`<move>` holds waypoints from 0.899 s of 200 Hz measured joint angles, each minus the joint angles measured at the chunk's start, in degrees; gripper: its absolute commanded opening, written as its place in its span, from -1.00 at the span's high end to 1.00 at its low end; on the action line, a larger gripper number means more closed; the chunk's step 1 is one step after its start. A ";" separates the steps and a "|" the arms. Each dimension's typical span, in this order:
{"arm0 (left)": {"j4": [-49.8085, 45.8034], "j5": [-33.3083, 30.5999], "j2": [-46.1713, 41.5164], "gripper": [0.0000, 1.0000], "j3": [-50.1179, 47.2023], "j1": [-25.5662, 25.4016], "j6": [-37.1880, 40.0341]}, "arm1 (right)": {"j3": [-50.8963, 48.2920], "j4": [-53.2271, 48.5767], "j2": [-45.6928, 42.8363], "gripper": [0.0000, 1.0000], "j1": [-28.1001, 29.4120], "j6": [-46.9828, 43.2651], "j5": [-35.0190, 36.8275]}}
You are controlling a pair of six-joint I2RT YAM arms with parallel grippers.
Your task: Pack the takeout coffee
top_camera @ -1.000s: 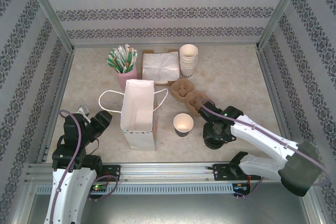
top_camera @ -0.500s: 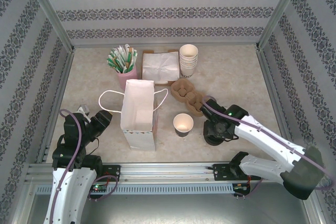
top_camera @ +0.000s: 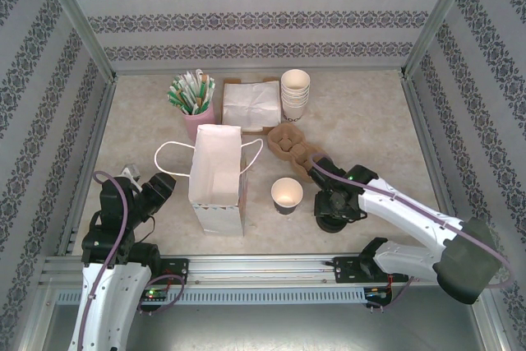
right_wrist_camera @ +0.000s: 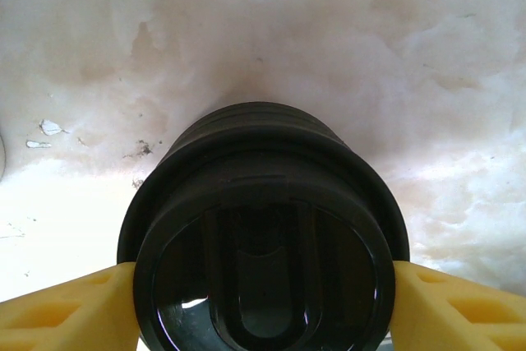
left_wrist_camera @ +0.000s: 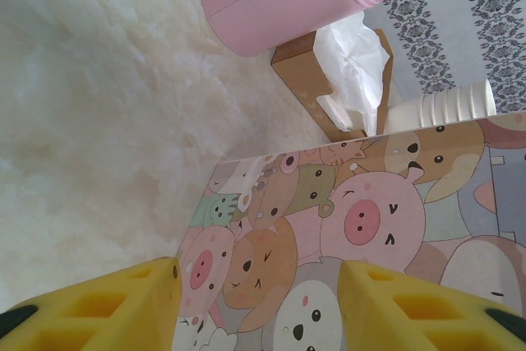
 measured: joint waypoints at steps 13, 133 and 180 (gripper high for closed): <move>0.00 0.00 0.00 -0.07 0.00 0.00 0.00 | -0.66 0.59 0.00 -0.46 0.00 0.11 -0.52; 0.00 0.00 0.00 -0.07 -0.04 0.00 0.00 | -1.20 1.44 0.00 -0.41 -0.74 1.07 -1.16; 0.00 0.00 0.00 -0.07 -0.04 0.00 0.00 | -0.11 -0.31 -1.22 -0.41 -0.74 1.05 -0.87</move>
